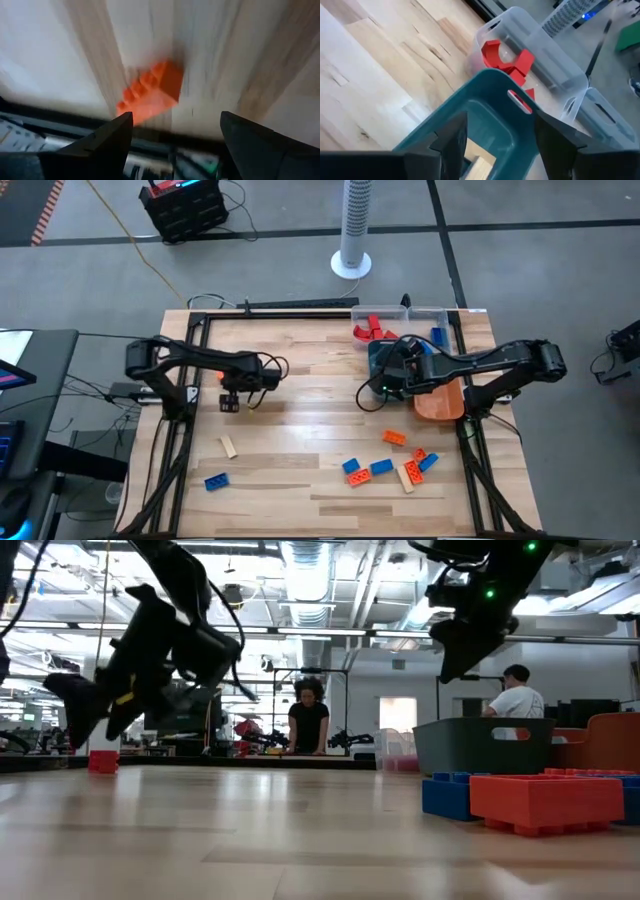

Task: Sort blocks
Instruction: Put the 8 stud orange game piece into the orange bin

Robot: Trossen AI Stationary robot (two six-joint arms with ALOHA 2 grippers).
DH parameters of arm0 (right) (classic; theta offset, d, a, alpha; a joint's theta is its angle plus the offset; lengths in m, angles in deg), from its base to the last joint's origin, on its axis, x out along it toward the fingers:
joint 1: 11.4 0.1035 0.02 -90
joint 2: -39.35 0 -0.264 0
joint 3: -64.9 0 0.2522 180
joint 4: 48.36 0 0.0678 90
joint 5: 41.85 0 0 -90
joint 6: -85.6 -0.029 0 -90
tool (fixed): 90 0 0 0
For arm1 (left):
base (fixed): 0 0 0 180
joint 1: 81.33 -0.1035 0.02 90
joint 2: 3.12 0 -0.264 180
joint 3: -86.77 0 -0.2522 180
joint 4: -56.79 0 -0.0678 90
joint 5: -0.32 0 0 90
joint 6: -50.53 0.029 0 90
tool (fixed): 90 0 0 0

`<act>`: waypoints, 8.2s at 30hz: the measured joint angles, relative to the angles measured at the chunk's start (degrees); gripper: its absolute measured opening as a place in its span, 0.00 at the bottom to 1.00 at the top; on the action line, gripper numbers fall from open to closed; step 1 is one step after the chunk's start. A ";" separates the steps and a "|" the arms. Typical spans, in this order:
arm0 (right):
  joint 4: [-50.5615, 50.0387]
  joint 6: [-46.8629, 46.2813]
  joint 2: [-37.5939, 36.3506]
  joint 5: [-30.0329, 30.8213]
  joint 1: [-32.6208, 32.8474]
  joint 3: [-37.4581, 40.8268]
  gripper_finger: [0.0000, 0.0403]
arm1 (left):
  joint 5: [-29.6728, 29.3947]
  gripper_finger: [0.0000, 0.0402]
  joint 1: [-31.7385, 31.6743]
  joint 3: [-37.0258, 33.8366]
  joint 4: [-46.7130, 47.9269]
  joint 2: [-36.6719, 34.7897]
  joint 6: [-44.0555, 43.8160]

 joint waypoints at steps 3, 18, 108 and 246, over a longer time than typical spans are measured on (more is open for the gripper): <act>-0.61 -0.36 0.06 0.00 0.09 0.00 0.56 | -1.72 0.73 0.00 0.00 0.68 2.32 2.10; -0.12 -1.45 0.09 0.00 3.17 0.00 0.56 | -7.47 0.53 0.94 -4.35 -7.01 4.88 19.95; -6.72 6.64 4.51 -13.51 5.89 -11.57 0.20 | 2.86 0.66 12.77 -1.74 -62.02 -23.30 1.75; -32.70 -48.17 -9.66 -26.45 22.90 9.74 0.39 | 6.85 0.66 14.34 -9.05 -56.37 -23.34 -0.52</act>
